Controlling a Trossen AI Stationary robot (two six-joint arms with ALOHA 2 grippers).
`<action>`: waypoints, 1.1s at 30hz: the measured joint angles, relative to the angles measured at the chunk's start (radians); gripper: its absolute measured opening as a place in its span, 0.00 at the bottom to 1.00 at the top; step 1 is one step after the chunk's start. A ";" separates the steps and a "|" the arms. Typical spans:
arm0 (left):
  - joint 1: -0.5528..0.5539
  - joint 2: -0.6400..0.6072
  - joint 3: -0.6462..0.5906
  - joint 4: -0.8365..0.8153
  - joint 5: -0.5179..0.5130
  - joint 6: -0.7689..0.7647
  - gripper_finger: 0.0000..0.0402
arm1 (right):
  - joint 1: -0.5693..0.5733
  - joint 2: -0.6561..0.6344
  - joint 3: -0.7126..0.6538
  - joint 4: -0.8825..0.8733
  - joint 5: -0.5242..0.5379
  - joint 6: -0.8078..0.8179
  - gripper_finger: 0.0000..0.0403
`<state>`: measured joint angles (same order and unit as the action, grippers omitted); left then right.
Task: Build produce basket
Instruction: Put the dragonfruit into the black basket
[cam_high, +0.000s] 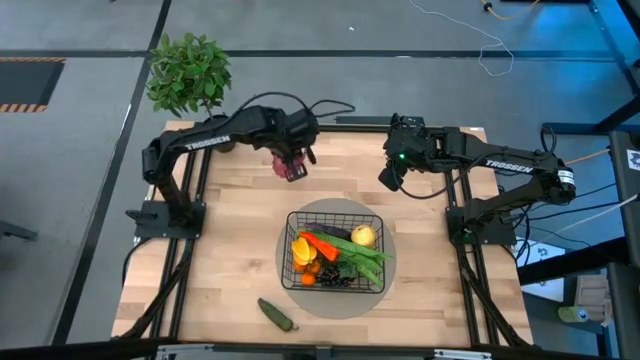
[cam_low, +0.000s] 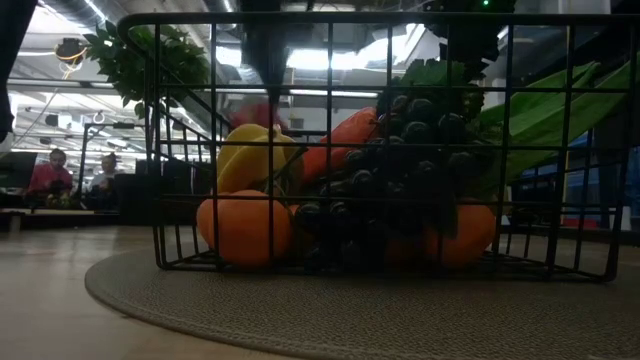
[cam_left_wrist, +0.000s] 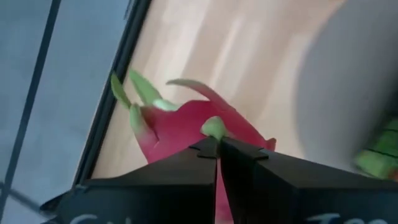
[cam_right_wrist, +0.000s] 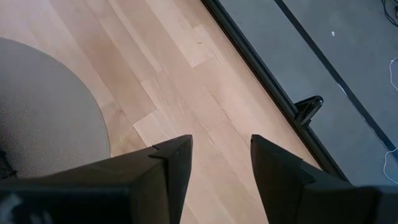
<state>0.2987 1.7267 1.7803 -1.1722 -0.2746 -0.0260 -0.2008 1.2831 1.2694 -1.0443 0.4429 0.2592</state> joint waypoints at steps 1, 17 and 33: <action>-0.024 0.000 0.028 -0.019 0.004 -0.006 0.00 | 0.000 0.000 0.000 0.000 0.000 0.000 0.38; -0.393 -0.002 0.270 -0.037 0.007 -0.102 0.00 | 0.000 0.000 0.000 0.000 0.001 0.002 0.38; -0.561 0.038 0.270 -0.023 0.007 -0.046 0.00 | 0.000 0.000 0.000 0.001 0.001 0.002 0.38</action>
<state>-0.2625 1.7648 2.0499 -1.1950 -0.2677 -0.0724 -0.2008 1.2835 1.2694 -1.0435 0.4435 0.2614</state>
